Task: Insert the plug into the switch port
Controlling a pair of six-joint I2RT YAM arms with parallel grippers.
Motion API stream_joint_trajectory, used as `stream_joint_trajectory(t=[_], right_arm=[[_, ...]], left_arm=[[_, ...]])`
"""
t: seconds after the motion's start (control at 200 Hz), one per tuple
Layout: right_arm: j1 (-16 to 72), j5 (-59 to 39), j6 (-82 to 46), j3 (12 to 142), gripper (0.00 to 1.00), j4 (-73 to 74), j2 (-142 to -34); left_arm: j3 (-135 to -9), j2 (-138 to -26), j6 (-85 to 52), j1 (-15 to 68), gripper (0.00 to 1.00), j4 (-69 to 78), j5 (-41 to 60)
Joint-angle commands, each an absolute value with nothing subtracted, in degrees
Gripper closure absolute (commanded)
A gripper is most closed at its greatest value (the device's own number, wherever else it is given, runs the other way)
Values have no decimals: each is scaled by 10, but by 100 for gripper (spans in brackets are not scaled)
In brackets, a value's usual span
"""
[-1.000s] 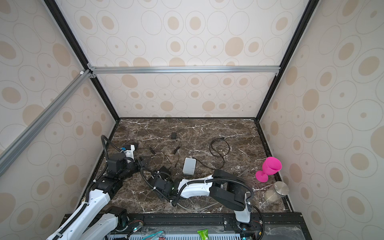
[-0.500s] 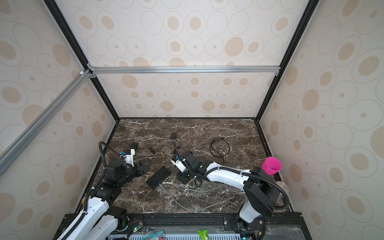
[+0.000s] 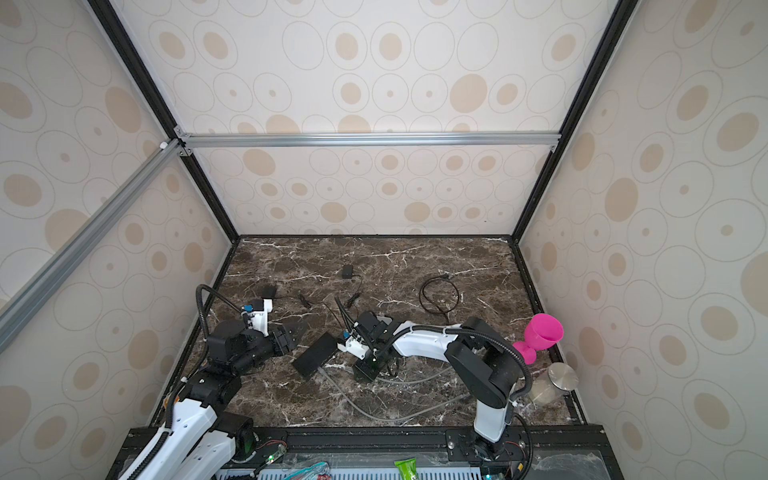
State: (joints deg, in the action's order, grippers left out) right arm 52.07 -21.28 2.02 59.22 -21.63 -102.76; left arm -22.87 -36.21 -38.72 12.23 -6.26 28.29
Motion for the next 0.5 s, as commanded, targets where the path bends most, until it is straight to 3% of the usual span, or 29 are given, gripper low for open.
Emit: stream_joint_trajectory(t=[0.0, 0.495], right_arm=[[519, -222, 38, 604, 64, -229, -1046], [519, -216, 33, 587, 100, -208, -1018]], left_arm=[[-252, -362, -375, 119, 42, -63, 295], [-252, -360, -377, 119, 42, -70, 290]])
